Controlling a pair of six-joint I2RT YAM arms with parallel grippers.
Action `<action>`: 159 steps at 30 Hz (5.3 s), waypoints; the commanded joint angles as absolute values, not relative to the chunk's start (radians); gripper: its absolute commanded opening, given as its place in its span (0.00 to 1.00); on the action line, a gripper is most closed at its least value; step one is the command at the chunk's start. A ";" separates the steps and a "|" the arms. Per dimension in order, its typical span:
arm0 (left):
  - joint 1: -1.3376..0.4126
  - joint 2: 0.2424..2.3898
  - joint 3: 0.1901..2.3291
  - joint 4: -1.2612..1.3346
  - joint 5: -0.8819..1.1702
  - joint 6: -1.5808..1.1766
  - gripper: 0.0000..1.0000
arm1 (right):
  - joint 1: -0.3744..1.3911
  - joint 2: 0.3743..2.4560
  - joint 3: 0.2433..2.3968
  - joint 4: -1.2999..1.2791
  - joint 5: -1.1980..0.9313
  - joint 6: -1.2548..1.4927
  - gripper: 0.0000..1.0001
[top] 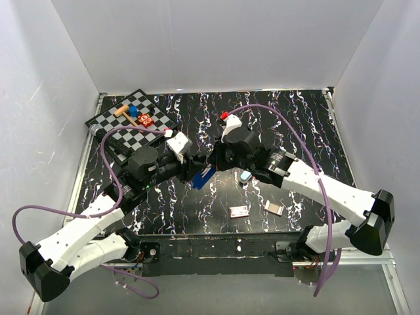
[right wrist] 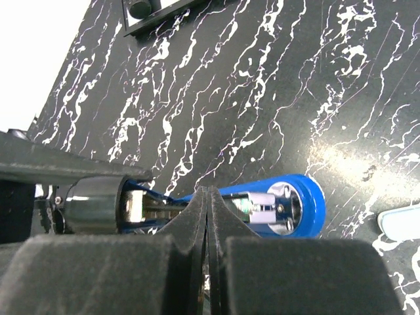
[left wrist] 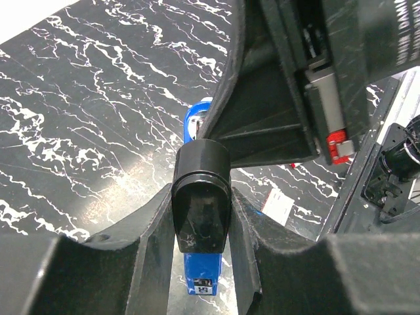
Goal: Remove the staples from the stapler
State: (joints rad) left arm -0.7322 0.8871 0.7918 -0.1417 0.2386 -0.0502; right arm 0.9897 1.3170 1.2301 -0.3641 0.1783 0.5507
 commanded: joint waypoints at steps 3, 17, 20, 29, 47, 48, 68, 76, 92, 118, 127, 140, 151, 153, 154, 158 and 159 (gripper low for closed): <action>-0.729 0.827 0.810 -0.026 0.233 -0.072 0.00 | 0.994 1.354 1.213 -0.276 0.247 0.517 0.01; -0.730 0.782 0.799 0.058 0.117 -0.103 0.00 | 0.992 1.347 1.086 -0.120 0.275 0.500 0.01; -0.730 0.784 0.793 0.086 0.089 -0.117 0.00 | 0.992 1.348 1.071 -0.100 0.276 0.492 0.01; -0.729 0.785 0.770 0.189 0.017 -0.159 0.00 | 0.988 1.347 1.017 -0.035 0.270 0.486 0.01; -0.729 0.811 0.755 0.311 -0.089 -0.209 0.00 | 0.988 1.402 1.012 0.063 0.186 0.509 0.01; -0.729 0.811 0.755 0.319 -0.095 -0.210 0.00 | 0.988 1.408 1.014 0.069 0.177 0.511 0.01; -0.729 0.934 0.742 0.420 -0.172 -0.195 0.00 | 0.988 1.508 0.999 0.186 0.060 0.560 0.01; -0.729 0.995 0.767 0.436 -0.221 -0.179 0.00 | 0.988 1.554 0.974 0.256 0.026 0.594 0.01; -0.729 1.118 0.821 0.462 -0.255 -0.161 0.00 | 0.979 1.609 0.933 0.362 -0.067 0.684 0.01; -0.729 1.023 0.864 0.325 -0.216 -0.199 0.00 | 0.950 1.508 0.893 0.319 -0.040 0.692 0.01; -0.729 0.858 0.841 0.204 -0.157 -0.236 0.00 | 0.950 1.381 0.902 0.178 0.057 0.624 0.01; -0.729 0.727 0.808 0.129 -0.129 -0.221 0.00 | 0.950 1.131 0.948 -0.101 0.198 0.515 0.01; -0.729 0.729 0.844 0.152 -0.110 -0.225 0.00 | 0.963 1.040 0.856 -0.154 -0.038 0.590 0.01; -0.729 0.730 0.848 0.158 -0.109 -0.227 0.00 | 0.986 1.057 0.822 -0.115 -0.066 0.618 0.01; -0.729 0.730 0.853 0.164 -0.109 -0.229 0.00 | 0.998 1.071 0.809 -0.088 -0.067 0.632 0.01; -0.729 0.738 0.854 0.189 -0.109 -0.245 0.00 | 1.038 1.155 0.773 0.030 -0.098 0.710 0.01; -0.729 0.738 0.854 0.190 -0.112 -0.248 0.00 | 1.058 1.175 0.778 0.050 -0.095 0.722 0.01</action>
